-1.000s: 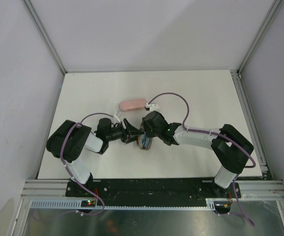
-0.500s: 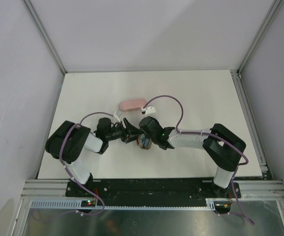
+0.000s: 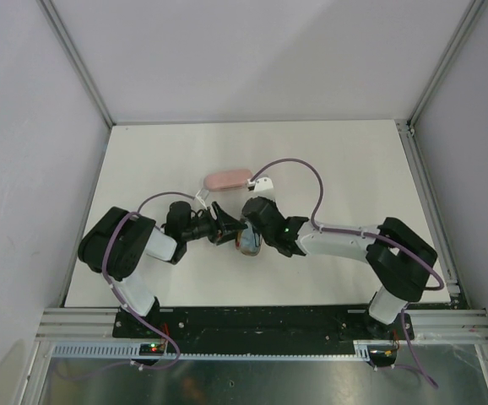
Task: Organize the sunglasses
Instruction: Pick up the sunglasses from the sunglasses case.
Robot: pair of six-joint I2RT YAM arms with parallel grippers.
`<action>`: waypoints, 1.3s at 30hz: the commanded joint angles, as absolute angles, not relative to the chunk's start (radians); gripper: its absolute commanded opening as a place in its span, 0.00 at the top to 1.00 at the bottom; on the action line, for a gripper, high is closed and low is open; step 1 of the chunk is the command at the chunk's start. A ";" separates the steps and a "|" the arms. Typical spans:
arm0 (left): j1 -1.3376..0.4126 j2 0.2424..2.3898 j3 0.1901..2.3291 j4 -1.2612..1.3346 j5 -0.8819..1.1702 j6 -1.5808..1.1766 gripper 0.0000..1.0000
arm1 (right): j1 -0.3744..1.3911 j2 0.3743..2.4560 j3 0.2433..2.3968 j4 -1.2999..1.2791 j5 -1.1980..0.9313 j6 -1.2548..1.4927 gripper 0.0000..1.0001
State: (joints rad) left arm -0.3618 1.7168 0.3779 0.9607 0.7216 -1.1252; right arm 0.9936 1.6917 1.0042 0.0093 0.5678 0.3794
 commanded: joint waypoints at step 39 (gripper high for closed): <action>-0.436 1.583 0.293 1.009 0.537 -1.179 0.43 | 0.696 1.407 0.469 0.613 0.005 0.851 1.00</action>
State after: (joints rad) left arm -0.3962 1.6371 0.3065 0.9623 0.6212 -1.1404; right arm 0.6445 1.3720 0.4717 0.4763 -0.1303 0.8047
